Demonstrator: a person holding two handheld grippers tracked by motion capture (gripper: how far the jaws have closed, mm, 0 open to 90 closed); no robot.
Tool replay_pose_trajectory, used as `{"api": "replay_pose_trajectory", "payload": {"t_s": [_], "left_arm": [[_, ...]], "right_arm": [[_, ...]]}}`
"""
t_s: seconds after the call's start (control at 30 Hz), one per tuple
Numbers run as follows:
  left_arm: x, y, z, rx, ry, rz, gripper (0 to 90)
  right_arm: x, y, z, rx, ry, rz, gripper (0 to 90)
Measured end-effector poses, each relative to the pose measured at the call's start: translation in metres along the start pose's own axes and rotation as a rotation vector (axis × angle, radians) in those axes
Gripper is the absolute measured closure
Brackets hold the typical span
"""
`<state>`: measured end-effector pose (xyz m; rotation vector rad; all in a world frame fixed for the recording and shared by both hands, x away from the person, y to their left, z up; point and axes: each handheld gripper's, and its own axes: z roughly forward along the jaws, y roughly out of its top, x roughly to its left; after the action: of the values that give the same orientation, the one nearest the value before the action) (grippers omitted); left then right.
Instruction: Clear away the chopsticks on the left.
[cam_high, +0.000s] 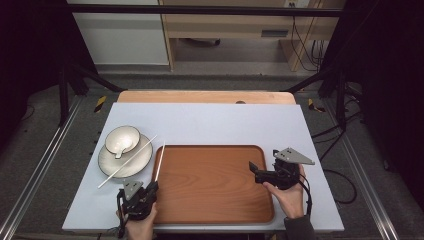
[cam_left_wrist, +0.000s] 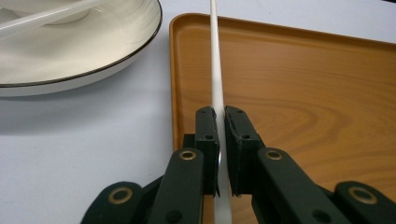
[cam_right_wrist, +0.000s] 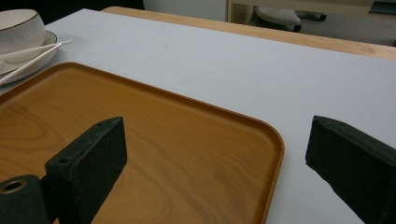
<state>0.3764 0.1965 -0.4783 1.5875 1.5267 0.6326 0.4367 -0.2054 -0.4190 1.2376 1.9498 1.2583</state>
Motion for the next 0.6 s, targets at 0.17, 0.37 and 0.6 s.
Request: {"api": "replay_pose_trajectory", "payload": {"t_s": [0.17, 0.37, 0.6], "left_arm": [[-0.0036, -0.0023, 0.0043, 0.023, 0.015, 0.014, 84.3], [-0.0044, -0.0042, 0.0086, 0.043, 0.029, 0.017, 84.3], [-0.0031, -0.0052, 0.0103, 0.059, 0.039, 0.011, 84.2]], "right_arm": [[0.0003, -0.0001, 0.0002, 0.001, 0.002, -0.002, 5.5], [0.0001, -0.0003, 0.0003, 0.003, 0.001, -0.004, 5.6], [0.0002, -0.0007, 0.0009, 0.007, 0.000, -0.005, 5.5]]}}
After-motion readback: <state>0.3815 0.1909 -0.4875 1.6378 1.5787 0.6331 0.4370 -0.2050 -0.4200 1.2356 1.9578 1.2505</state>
